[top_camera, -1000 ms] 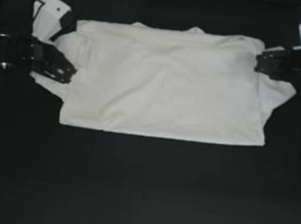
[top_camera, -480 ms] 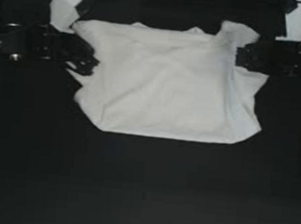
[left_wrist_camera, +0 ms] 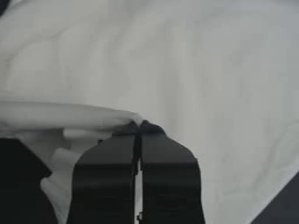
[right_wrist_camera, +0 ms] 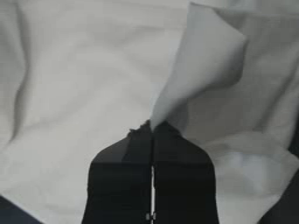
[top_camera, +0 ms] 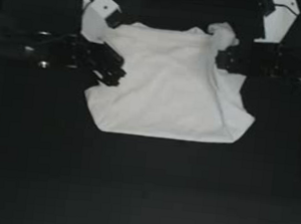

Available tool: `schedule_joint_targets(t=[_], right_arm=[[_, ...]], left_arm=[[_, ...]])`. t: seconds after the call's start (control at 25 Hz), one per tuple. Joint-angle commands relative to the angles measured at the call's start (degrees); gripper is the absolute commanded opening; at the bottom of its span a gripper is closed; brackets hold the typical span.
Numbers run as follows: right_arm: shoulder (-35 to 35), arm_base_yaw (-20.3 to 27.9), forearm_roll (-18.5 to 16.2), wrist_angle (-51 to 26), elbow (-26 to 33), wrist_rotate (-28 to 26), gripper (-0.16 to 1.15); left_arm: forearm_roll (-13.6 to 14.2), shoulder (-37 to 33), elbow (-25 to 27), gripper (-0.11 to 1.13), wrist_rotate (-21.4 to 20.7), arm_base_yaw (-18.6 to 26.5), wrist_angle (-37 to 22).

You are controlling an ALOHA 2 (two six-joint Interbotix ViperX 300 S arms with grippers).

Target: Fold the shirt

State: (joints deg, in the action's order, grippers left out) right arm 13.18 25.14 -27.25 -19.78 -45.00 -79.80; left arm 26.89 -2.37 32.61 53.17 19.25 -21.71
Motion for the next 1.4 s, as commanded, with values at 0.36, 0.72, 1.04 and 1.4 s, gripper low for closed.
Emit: schedule_joint_targets(t=[0.36,0.72,1.04,1.4], right_arm=[[-5.0,-0.1,0.4,9.5,2.0,-0.2,0.08],[-8.2,0.0,0.0,12.9,1.8,0.4,0.08],[-9.1,0.4,-1.8,17.6,1.5,0.7,0.08],[-12.8,2.2,-4.8,27.2,1.4,0.9,0.68]], left_arm=[[-0.7,5.1,-4.0,0.04,-0.4,-0.4,7.8],[-1.0,10.1,-7.1,0.04,-4.3,-0.4,11.1],[-0.8,11.9,-7.7,0.17,-5.4,-0.4,12.6],[-0.7,12.0,-8.3,0.72,-9.3,-0.5,12.6]])
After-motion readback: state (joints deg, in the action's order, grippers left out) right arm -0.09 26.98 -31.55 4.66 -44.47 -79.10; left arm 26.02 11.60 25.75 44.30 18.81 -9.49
